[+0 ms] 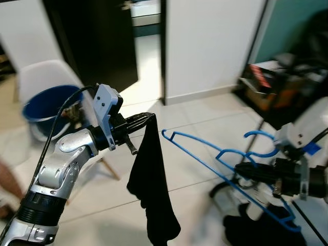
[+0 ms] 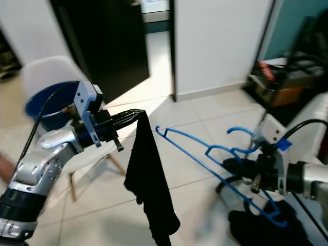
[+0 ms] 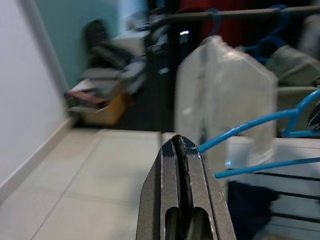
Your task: Hang hanger
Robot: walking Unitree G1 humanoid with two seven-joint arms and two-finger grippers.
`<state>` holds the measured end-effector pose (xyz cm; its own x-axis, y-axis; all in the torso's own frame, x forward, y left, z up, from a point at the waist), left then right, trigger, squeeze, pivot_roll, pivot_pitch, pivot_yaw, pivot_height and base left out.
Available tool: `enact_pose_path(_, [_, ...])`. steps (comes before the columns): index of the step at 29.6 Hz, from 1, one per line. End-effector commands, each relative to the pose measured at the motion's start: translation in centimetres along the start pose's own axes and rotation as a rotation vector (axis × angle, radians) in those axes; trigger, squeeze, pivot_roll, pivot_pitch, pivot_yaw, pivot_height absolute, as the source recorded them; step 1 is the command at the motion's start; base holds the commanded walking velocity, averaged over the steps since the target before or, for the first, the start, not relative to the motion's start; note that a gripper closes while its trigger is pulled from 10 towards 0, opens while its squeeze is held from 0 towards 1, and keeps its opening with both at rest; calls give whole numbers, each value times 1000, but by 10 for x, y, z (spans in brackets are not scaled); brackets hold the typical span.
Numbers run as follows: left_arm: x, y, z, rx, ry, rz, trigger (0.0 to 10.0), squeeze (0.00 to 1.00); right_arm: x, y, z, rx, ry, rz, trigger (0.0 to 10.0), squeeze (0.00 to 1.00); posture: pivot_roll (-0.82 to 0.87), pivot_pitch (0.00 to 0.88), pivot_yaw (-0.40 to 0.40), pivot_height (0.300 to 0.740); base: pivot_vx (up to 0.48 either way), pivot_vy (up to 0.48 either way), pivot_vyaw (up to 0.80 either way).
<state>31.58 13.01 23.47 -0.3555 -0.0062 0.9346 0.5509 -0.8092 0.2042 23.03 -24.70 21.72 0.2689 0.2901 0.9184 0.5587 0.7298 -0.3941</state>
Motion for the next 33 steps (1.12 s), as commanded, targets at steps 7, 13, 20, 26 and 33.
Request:
enact_pose_path(7, [11,-1,0,-53,61,-25,10000,0,12,-17,15,101,-11,-52,10000,0,-141,0,51,740,0,0,0])
enact_pose_path(13, [20,-2,12,-41,133,-13,10000,0,18,-36,7,43,-3,-95,10000,0,-144,0,55,740,0,0,0])
enact_pose_path(20, [37,-1,25,-10,197,-49,10000,0,27,-42,10,51,-12,-149,10000,0,-142,0,56,740,0,0,0])
enact_pose_path(26, [79,4,34,-47,318,-171,10000,0,41,-27,29,185,-59,-196,10000,0,-133,0,51,740,0,0,0])
enact_pose_path(33, [87,2,33,-122,359,-167,10000,0,42,-14,33,192,-87,-146,10000,0,-128,0,47,740,0,0,0])
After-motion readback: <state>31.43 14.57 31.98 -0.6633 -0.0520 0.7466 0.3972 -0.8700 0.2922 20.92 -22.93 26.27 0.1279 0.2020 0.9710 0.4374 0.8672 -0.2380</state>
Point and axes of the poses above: a point about 5 cm out from each wrist's last joint towards the gripper, its own y axis pointing out of the wrist towards the gripper, its own x axis along the axis of the wrist's last joint, z = x × y, the point moved 1 cm from there along y, pointing out of the wrist towards the gripper, and after that the axes turned 6 degrees about y, right-handed, at the moved point
